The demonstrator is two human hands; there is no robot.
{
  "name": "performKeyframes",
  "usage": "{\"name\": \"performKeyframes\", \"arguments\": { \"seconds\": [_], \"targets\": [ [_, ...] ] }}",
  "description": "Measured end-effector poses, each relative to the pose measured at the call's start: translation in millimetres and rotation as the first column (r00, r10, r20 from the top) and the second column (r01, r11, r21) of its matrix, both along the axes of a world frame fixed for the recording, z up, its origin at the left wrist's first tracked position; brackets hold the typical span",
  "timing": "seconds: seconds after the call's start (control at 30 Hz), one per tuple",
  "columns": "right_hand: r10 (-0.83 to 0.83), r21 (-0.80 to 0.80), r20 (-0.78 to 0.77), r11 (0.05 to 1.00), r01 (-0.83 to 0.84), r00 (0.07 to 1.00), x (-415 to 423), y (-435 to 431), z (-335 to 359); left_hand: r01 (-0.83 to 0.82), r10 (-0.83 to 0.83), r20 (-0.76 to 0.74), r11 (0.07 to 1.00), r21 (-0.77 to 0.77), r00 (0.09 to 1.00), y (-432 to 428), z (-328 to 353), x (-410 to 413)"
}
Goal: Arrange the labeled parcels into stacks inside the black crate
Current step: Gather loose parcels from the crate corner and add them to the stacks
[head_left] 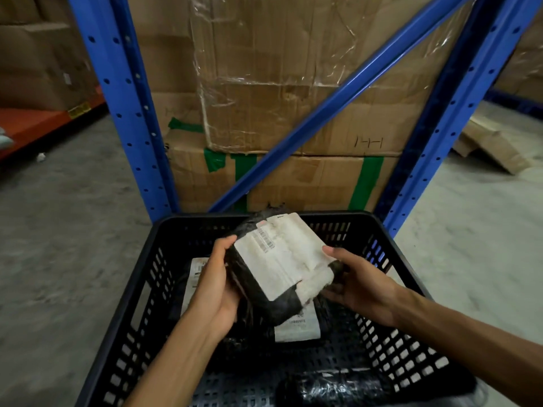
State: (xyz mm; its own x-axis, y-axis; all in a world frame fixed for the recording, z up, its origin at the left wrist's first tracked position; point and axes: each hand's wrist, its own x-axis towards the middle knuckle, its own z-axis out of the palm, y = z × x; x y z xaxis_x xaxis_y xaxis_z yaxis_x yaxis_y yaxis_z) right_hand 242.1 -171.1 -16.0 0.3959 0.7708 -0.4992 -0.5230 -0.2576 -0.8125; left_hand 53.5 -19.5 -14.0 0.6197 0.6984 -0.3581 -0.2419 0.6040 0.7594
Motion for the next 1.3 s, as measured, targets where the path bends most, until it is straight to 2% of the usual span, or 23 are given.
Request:
{"name": "performKeyframes", "arguments": {
  "seconds": [0.07, 0.17, 0.3, 0.33, 0.4, 0.47, 0.5, 0.6, 0.67, 0.73, 0.8, 0.87, 1.0, 1.1, 1.17, 1.3],
  "targets": [
    [0.073, -0.019, 0.103, 0.997, -0.072, 0.992, 2.9, -3.6, -1.8, -0.045, 0.045, -0.064, 0.999, 0.006, 0.997, 4.9, 7.5, 7.0],
    [0.194, -0.135, 0.364, 0.979, -0.155, 0.911, 2.1, -4.7, 0.9, -0.013, 0.031, -0.247, 0.997, 0.074, 0.969, 11.5, 11.9, 12.1],
    [0.148, -0.039, 0.489, 0.988, -0.149, 0.86, 0.8, 8.2, 29.6, 0.26, -0.165, -0.375, 0.941, 0.217, 0.912, 18.6, 19.3, 13.5],
    [0.199, -0.033, 0.523, 0.976, -0.214, 0.829, 1.3, 12.3, 39.1, 0.35, -0.231, -0.404, 0.903, 0.25, 0.885, 19.2, 23.1, 15.5],
    [0.376, -0.118, 0.583, 0.916, -0.383, 0.72, -1.1, 17.0, 55.6, 0.501, -0.315, -0.501, 0.814, 0.294, 0.806, 15.7, 32.7, 21.6],
    [0.496, -0.221, 0.621, 0.854, -0.471, 0.607, -3.8, 19.5, 64.2, 0.578, -0.359, -0.559, 0.767, 0.279, 0.747, 11.4, 38.9, 25.8],
    [0.512, -0.24, 0.63, 0.844, -0.48, 0.584, -3.7, 19.5, 66.1, 0.585, -0.362, -0.569, 0.763, 0.273, 0.738, 10.5, 40.6, 25.9],
    [0.457, -0.199, 0.644, 0.874, -0.442, 0.614, 1.4, 15.7, 65.1, 0.562, -0.336, -0.577, 0.782, 0.27, 0.744, 13.7, 43.5, 24.5],
    [0.393, -0.178, 0.67, 0.909, -0.377, 0.63, 8.4, 10.3, 60.0, 0.497, -0.301, -0.561, 0.835, 0.235, 0.771, 15.2, 41.1, 21.0],
    [0.304, -0.153, 0.66, 0.95, -0.273, 0.687, 15.4, 2.8, 50.3, 0.411, -0.239, -0.569, 0.89, 0.195, 0.787, 11.7, 31.4, 15.7],
    [0.182, -0.126, 0.597, 0.983, -0.132, 0.782, 20.7, -4.3, 38.4, 0.329, -0.206, -0.554, 0.935, 0.131, 0.806, -0.9, 17.4, 10.2],
    [0.044, -0.121, 0.501, 0.992, 0.02, 0.865, 23.6, -8.2, 25.8, 0.322, -0.231, -0.526, 0.943, 0.086, 0.818, -17.7, 2.6, 8.3],
    [-0.074, -0.219, 0.38, 0.961, 0.167, 0.922, 28.5, -7.6, 6.0, 0.353, -0.263, -0.473, 0.929, 0.112, 0.841, -38.3, -16.3, 16.5],
    [-0.084, -0.262, 0.362, 0.946, 0.188, 0.928, 29.2, -6.3, -10.2, 0.434, -0.218, -0.595, 0.866, 0.248, 0.774, -42.2, -25.8, 23.9],
    [-0.068, -0.287, 0.35, 0.942, 0.176, 0.934, 27.5, -5.1, -23.7, 0.522, -0.167, -0.707, 0.79, 0.321, 0.687, -44.3, -31.5, 26.5],
    [0.012, -0.351, 0.322, 0.93, 0.108, 0.947, 26.6, 5.9, -51.3, 0.613, -0.113, -0.824, 0.725, 0.313, 0.555, -42.2, -48.1, 29.7]
  ]
}}
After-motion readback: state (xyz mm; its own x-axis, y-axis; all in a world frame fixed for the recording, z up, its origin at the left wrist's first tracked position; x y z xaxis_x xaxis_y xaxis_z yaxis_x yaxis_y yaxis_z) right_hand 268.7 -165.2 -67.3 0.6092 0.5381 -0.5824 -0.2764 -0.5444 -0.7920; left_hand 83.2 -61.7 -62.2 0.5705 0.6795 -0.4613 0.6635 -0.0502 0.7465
